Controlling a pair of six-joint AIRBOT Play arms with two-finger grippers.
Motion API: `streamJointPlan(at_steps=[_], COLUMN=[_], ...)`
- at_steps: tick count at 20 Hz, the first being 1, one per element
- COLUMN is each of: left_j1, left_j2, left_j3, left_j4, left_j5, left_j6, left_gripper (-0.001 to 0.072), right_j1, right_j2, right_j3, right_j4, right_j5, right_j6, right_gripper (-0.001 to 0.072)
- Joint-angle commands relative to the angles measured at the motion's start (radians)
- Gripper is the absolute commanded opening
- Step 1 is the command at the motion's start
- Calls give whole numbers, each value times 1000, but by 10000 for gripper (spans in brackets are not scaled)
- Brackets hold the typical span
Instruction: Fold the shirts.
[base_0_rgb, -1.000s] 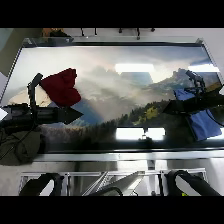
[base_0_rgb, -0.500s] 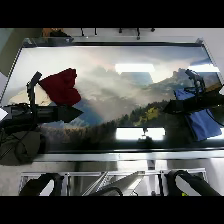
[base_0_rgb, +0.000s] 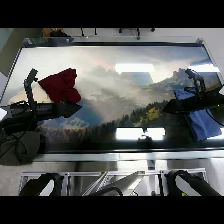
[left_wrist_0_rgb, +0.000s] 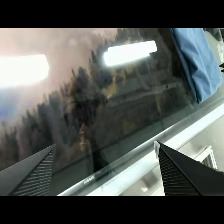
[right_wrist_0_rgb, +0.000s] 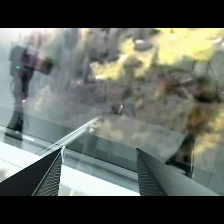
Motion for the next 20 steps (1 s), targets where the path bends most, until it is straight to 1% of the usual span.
streamJointPlan(at_steps=[1, 3, 4, 5, 6, 7, 8, 9, 10, 11, 12, 15, 16, 17, 20], left_j1=[0, 0, 0, 0, 0, 0, 1, 1, 2, 10, 24, 91, 116, 145, 216], left_j2=[1, 1, 1, 1, 1, 1, 1, 0, -6, -26, -59, -203, -259, -326, -523], left_j3=[0, 0, 0, 0, 0, 0, 0, 0, 2, 22, 59, 191, 230, 266, 329], left_j4=[0, 1, 1, 1, 1, 2, 7, 14, 18, 56, 129, 402, 465, 508, 505], left_j5=[34, 34, 33, 35, 49, 72, 103, 151, 212, 262, 282, 294, 295, 291, 278], left_j6=[-10, -10, -10, -10, -10, -10, -9, -1, 23, 51, 51, 50, 50, 50, 50], left_gripper=[701, 695, 516, 267, 170, 192, 391, 670, 711, 711, 711, 712, 712, 713, 712], right_j1=[0, 0, 0, 0, 0, 0, 0, 0, 0, 0, 0, 0, 0, 0, 0], right_j2=[-2, -7, -11, -18, -26, -35, -46, -58, -69, -81, -92, -108, -114, -119, -130], right_j3=[0, 0, 0, 0, 0, 0, 0, 0, 0, 0, 0, 0, 0, 0, 0], right_j4=[51, 83, 104, 130, 151, 163, 169, 169, 169, 170, 170, 170, 169, 170, 174], right_j5=[-5, -6, -6, -6, -6, -6, -7, -7, -7, -7, -11, -45, -59, -70, -95], right_j6=[1, 1, 2, 17, 16, 16, 15, 15, 15, 15, 15, 16, 16, 16, 16], right_gripper=[506, 506, 505, 504, 504, 505, 505, 505, 505, 505, 505, 505, 505, 505, 505])
